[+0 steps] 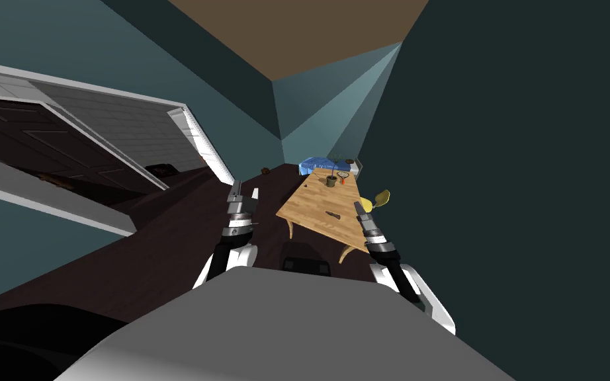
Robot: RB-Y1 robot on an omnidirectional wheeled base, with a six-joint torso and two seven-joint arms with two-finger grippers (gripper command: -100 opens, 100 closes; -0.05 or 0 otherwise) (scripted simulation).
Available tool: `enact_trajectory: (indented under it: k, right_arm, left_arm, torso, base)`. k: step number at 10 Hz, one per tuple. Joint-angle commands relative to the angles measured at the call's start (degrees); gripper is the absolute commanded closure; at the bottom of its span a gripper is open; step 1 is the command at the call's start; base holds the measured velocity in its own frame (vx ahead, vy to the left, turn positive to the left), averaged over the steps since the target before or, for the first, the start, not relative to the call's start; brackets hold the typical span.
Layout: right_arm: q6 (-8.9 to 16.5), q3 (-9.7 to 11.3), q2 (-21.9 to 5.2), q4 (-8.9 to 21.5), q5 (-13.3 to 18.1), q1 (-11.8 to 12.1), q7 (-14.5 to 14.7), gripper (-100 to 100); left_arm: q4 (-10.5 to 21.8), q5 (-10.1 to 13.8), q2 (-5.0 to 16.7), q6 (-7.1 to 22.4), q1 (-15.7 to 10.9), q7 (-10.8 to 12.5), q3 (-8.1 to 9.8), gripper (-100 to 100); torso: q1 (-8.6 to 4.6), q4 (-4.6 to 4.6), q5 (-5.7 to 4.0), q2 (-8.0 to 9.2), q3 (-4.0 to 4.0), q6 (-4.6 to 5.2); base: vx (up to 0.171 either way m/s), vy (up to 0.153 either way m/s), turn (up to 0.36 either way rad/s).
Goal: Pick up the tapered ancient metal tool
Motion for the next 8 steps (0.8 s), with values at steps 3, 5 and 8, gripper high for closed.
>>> enact_trajectory:
  k: [3,5,8]
  right_arm:
    - [0.15,0.55,-5.05,5.08,3.56,-0.57,0.27,-100]
    - [0.27,1.13,-8.96,8.55,6.63,-0.76,0.53,-100]
    - [0.46,1.87,-12.81,13.24,9.87,-1.08,0.8,-100]
  left_arm:
    - [0.0,0.0,0.0,0.0,0.01,0.0,0.0,0]
    - [0.0,0.0,0.0,0.0,0.0,0.0,0.0,0]
    - [0.0,0.0,0.0,0.0,0.01,0.0,0.0,0]
  torso:
    - [0.0,0.0,0.01,-0.02,-0.01,0.02]
    - [0.0,0.0,0.0,0.01,0.0,0.0]
    - [0.0,0.0,0.0,-0.01,-0.01,0.02]
  base:
    - [-0.013,0.06,0.107]
    - [-0.018,0.067,0.182]
    - [-0.007,0.061,0.134]
